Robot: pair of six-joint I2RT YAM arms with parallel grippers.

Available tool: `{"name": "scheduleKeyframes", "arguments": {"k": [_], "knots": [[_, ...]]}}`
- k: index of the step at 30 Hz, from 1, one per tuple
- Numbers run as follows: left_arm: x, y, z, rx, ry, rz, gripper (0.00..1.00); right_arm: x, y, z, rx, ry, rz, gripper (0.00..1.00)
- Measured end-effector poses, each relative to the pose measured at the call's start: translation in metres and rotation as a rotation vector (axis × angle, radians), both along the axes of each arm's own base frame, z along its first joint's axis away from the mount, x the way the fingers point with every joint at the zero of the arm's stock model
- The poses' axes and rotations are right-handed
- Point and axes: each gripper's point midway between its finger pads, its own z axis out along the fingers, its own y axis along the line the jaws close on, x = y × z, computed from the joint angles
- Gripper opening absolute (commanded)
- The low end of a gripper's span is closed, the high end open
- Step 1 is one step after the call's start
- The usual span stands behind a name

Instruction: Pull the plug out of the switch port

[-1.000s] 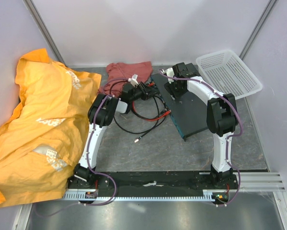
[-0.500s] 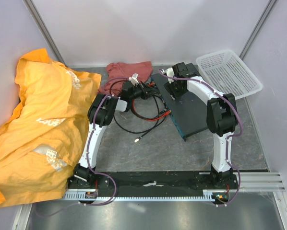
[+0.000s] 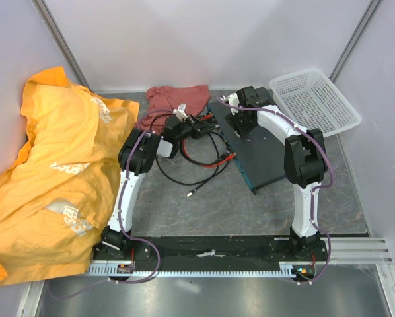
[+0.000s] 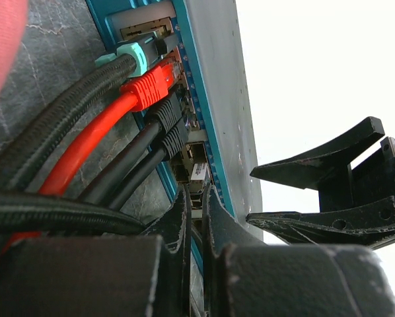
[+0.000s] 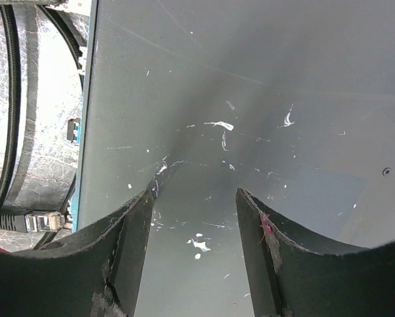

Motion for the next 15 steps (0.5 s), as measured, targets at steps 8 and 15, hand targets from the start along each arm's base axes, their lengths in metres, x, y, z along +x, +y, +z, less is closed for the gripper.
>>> {"name": "scheduleKeyframes", "arguments": {"k": [8,15], "knots": [[-0.001,0.001,0.000,0.000,-0.002,-0.001,0.02,0.000,0.001,0.000,0.001,-0.002,0.002,0.63],[-0.008,0.016,-0.001,-0.009,-0.016,-0.016,0.02,0.001,0.002,0.000,0.000,-0.006,0.006,0.64]]}}
